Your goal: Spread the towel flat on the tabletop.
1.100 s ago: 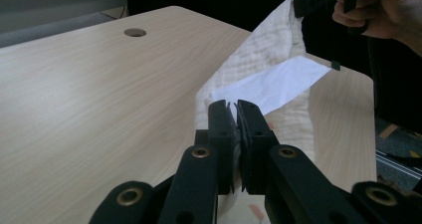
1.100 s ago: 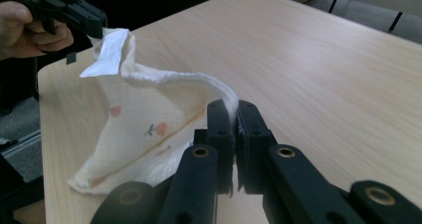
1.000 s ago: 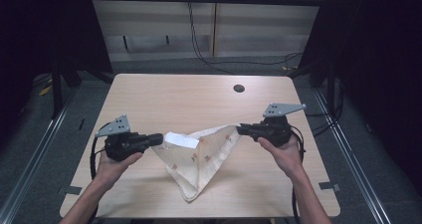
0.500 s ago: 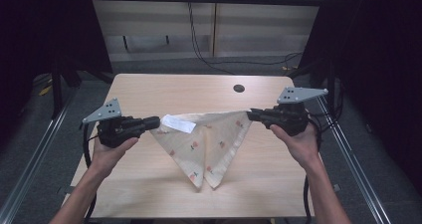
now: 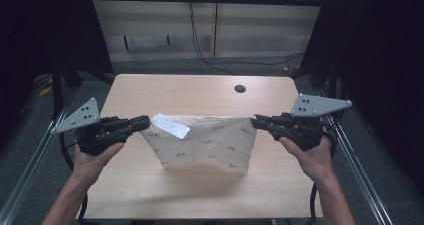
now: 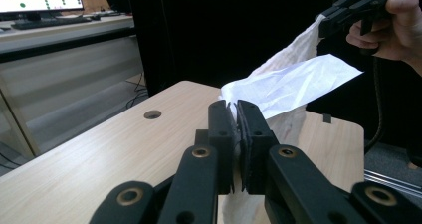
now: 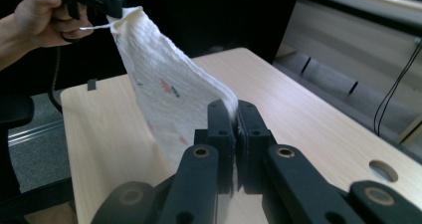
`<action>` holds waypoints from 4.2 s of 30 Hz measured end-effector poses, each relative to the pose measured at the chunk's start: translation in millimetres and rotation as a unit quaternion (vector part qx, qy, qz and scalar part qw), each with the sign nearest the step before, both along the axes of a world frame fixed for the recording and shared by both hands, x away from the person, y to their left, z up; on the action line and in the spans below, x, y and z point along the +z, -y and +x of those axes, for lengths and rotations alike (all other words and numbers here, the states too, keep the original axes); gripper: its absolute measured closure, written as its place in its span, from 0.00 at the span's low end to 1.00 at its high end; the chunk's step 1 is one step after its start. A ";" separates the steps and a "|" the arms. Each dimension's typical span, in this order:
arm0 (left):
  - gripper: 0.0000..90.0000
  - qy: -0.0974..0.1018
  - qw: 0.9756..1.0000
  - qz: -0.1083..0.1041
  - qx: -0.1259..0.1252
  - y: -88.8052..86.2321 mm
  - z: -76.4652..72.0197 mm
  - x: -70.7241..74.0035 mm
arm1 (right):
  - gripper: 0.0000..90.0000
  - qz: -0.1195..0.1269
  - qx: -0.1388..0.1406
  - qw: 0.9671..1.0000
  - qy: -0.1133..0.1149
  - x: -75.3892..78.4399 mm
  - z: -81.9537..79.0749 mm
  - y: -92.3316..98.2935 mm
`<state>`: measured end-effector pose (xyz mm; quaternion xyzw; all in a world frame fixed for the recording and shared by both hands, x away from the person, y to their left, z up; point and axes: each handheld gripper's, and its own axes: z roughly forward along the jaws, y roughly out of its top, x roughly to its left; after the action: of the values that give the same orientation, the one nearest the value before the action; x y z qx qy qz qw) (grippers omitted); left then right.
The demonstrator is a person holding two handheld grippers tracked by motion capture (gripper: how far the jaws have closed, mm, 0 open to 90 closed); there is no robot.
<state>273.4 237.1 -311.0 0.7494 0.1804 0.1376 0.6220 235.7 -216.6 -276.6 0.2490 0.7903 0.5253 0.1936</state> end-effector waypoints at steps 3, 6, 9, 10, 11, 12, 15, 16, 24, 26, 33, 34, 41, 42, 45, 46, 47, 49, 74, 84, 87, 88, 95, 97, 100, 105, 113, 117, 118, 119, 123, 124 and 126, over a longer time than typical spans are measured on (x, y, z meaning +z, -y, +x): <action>0.96 -0.009 1.000 -0.016 -0.016 -3.9 -6.3 5.6 | 0.96 0.006 0.005 1.000 0.014 6.4 -13.0 0.7; 0.96 -0.004 1.000 -0.020 -0.023 -4.9 -8.6 10.7 | 0.96 0.013 0.011 1.000 0.018 12.9 -20.8 3.4; 0.96 -0.016 1.000 -0.006 -0.012 0.3 0.8 5.0 | 0.96 0.010 0.010 1.000 0.013 11.2 -20.8 4.5; 0.96 -0.020 1.000 -0.002 -0.008 2.1 4.4 1.5 | 0.96 0.012 0.007 1.000 0.009 7.8 -18.5 5.2; 0.96 -0.026 1.000 0.005 -0.003 6.1 10.4 -5.7 | 0.96 0.012 0.006 1.000 0.006 4.4 -16.1 5.7; 0.96 -0.035 0.999 0.007 -0.006 8.4 16.0 -11.8 | 0.96 0.009 0.002 1.000 -0.002 -2.7 -11.2 6.2; 0.96 -0.056 0.998 0.014 -0.003 15.9 28.7 -27.8 | 0.96 0.010 -0.009 1.000 -0.027 -22.6 4.4 9.5; 0.96 -0.066 0.998 0.017 -0.002 18.2 34.3 -34.3 | 0.96 0.006 -0.013 0.999 -0.031 -27.2 8.8 10.5; 0.96 -0.103 0.994 0.029 0.018 28.4 60.3 -64.5 | 0.96 0.010 -0.032 0.997 -0.071 -59.7 43.7 15.9; 0.96 -0.114 0.993 0.031 0.020 29.4 65.9 -71.6 | 0.96 0.009 -0.038 0.996 -0.078 -66.1 51.3 16.1; 0.96 -0.131 0.990 0.035 0.032 32.4 80.2 -95.4 | 0.96 0.012 -0.053 0.994 -0.097 -93.0 70.1 15.6; 0.95 -0.133 0.990 0.039 0.032 33.9 82.6 -99.3 | 0.96 0.009 -0.056 0.993 -0.100 -97.4 73.4 15.7; 0.95 -0.148 0.987 0.056 0.039 46.3 105.6 -124.1 | 0.95 -0.004 -0.072 0.990 -0.117 -122.4 97.8 17.4; 0.95 -0.153 0.986 0.055 0.040 48.0 108.4 -126.7 | 0.95 -0.002 -0.075 0.990 -0.120 -126.1 101.7 18.0; 0.95 -0.159 0.984 0.057 0.051 53.4 118.7 -135.5 | 0.95 -0.005 -0.082 0.988 -0.131 -137.4 113.6 17.4; 0.95 -0.161 0.984 0.056 0.052 54.3 121.4 -137.9 | 0.95 -0.010 -0.083 0.987 -0.134 -140.9 117.8 16.9; 0.95 -0.166 0.983 0.054 0.055 55.9 123.9 -140.8 | 0.94 -0.012 -0.087 0.986 -0.139 -144.1 121.8 16.4; 0.95 -0.170 0.982 0.058 0.060 57.7 127.5 -145.5 | 0.90 -0.001 -0.086 0.986 -0.146 -149.1 128.5 16.4; 0.71 -0.193 0.980 0.044 0.035 27.8 95.0 -135.8 | 0.60 -0.032 -0.093 0.984 -0.150 -145.4 88.0 28.0; 0.71 -0.197 0.976 0.095 0.026 14.7 53.6 -134.8 | 0.62 -0.035 -0.054 0.985 -0.163 -149.5 41.7 16.9; 0.70 -0.199 0.974 0.106 0.025 11.6 37.8 -136.9 | 0.63 -0.055 -0.046 0.982 -0.174 -158.9 29.3 13.6; 0.70 -0.196 0.974 0.110 0.025 10.1 32.9 -138.3 | 0.64 -0.056 -0.044 0.981 -0.178 -163.1 24.0 13.0; 0.65 -0.200 0.969 0.142 0.007 17.2 16.5 -155.9 | 0.70 -0.073 -0.041 0.977 -0.197 -189.7 2.1 10.6; 0.64 -0.205 0.967 0.149 0.004 21.3 16.1 -160.9 | 0.71 -0.088 -0.034 0.975 -0.201 -197.5 -1.2 7.8; 0.62 -0.206 0.966 0.156 -0.001 27.2 15.8 -164.2 | 0.70 -0.098 -0.032 0.972 -0.211 -206.0 -1.1 6.0; 0.65 -0.206 0.963 0.170 -0.034 41.2 14.7 -168.7 | 0.67 -0.116 -0.020 0.972 -0.203 -211.0 -3.6 2.1; 0.63 -0.207 0.954 0.210 -0.057 54.8 7.4 -180.4 | 0.63 -0.134 -0.014 0.972 -0.193 -216.8 -3.4 3.0; 0.51 -0.209 0.950 0.224 -0.058 55.3 6.6 -184.7 | 0.64 -0.154 -0.021 0.972 -0.176 -217.3 -6.6 -1.3; 0.50 -0.207 0.950 0.226 -0.058 55.8 5.3 -184.3 | 0.65 -0.163 -0.020 0.972 -0.169 -217.4 -8.2 -3.2; 0.50 -0.204 0.951 0.227 -0.059 56.8 4.1 -184.3 | 0.66 -0.169 -0.023 0.971 -0.165 -216.9 -8.8 -4.3; 0.49 -0.192 0.950 0.234 -0.070 61.5 -1.4 -185.3 | 0.77 -0.166 -0.024 0.972 -0.166 -216.8 -10.1 -5.9; 0.49 -0.187 0.951 0.238 -0.070 62.5 -3.3 -185.6 | 0.81 -0.164 -0.025 0.972 -0.168 -216.8 -9.9 -6.1; 0.52 -0.174 0.953 0.241 -0.068 64.1 -6.3 -186.4 | 0.85 -0.161 -0.026 0.972 -0.170 -217.0 -9.1 -5.7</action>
<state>267.1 173.0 -497.3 0.8997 0.1956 0.0019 0.3902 226.6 -210.9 -493.5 0.3203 0.8793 0.3356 0.1077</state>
